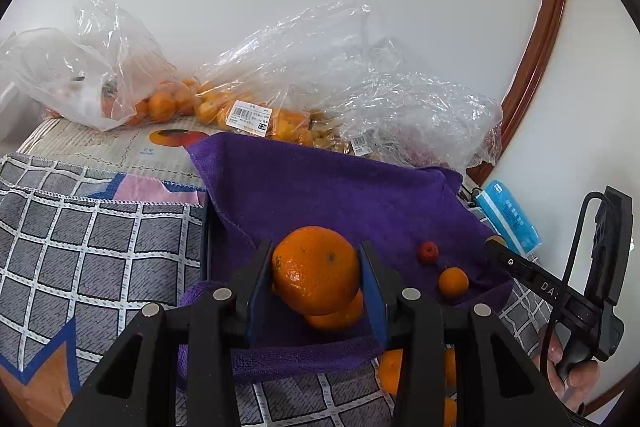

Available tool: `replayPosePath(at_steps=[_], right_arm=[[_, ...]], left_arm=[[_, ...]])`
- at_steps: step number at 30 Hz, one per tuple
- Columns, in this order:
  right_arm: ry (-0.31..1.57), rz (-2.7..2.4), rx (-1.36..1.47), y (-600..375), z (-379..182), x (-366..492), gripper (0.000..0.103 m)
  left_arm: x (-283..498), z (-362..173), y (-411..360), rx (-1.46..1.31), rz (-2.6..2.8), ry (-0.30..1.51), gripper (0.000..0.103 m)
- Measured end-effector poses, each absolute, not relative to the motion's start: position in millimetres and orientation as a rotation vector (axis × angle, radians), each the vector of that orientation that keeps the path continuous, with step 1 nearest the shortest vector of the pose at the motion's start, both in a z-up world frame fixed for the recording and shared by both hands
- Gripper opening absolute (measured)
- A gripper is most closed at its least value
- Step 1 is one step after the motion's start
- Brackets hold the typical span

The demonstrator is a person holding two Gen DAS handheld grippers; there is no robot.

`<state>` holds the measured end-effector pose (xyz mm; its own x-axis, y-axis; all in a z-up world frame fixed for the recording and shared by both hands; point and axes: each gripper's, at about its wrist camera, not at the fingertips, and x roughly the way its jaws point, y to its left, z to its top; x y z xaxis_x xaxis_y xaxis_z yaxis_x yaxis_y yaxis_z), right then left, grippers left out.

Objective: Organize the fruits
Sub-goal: 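Carry the orange in left tool and yellow fruit in right tool over the towel, then lower and open both tools to release the orange and yellow fruit on the towel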

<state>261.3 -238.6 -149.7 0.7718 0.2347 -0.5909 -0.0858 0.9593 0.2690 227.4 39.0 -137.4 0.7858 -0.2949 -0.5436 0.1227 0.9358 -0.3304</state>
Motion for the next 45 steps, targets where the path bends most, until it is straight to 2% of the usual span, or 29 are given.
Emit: replayPosePath(at_steps=[38, 45], right_arm=[[0.752, 0.169, 0.185, -227, -164, 270, 0.028], [0.748, 0.166, 0.181, -226, -163, 269, 0.031]], left_arm=[[231, -147, 22, -0.259, -0.376, 0.702, 0.039], [234, -152, 19, -0.254, -0.369, 0.733, 0.039]])
